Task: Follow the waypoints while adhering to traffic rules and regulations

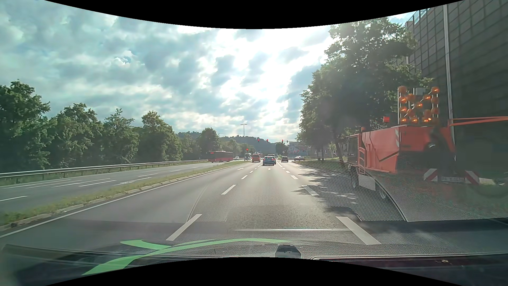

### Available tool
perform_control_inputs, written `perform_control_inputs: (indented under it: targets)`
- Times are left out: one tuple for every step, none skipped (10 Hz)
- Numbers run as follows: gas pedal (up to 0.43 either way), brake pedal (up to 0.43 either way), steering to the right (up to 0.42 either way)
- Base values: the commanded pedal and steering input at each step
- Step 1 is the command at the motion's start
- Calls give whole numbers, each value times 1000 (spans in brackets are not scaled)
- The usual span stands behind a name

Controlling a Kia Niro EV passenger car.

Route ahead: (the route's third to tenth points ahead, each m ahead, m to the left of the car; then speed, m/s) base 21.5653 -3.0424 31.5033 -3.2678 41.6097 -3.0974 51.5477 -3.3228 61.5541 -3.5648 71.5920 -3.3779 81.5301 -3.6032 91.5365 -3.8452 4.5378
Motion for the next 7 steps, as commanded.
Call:
perform_control_inputs:
  targets:
    - [28, 0, 0]
    - [28, 0, -1]
    - [28, 0, -1]
    - [28, 0, -1]
    - [28, 0, -1]
    - [28, 0, -1]
    - [28, 0, -1]
